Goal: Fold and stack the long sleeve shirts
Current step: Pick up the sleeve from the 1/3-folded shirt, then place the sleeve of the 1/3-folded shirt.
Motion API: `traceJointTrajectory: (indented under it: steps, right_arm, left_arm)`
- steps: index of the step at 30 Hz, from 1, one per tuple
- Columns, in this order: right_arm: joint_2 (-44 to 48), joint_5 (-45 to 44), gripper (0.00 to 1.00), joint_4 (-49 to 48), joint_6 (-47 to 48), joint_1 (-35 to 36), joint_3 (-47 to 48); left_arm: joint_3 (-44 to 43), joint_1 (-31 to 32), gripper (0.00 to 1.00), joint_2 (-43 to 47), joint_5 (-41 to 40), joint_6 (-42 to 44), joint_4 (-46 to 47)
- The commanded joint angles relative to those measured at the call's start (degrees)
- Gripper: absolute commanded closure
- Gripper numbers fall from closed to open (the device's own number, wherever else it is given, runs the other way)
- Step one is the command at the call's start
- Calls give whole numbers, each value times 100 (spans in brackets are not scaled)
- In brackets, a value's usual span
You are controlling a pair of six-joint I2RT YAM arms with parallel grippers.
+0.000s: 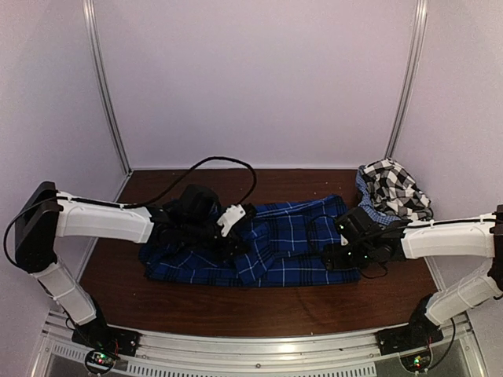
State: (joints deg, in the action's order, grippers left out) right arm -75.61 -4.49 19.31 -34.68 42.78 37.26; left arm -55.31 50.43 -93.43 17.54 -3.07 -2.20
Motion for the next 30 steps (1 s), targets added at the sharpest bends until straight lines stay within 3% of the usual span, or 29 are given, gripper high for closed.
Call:
traceJointTrajectory:
  steps: [1,10,16,30]
  right_arm:
    - [16,-76,24,12,77,30,145]
    - [181,-218,25,164,177,37,280]
    - [246,-335,25,152,181,12,163]
    - [170,-332,24,32,248,-39,52]
  left_arm:
    - [-479,-181,100,3,186,140,-83]
    - [-1342,-1458,100,734,-45,-139,305]
    - [-1998,-2190,100,740,-92,-157,248]
    - [-3407,-2879,96,-87,440,664,-291]
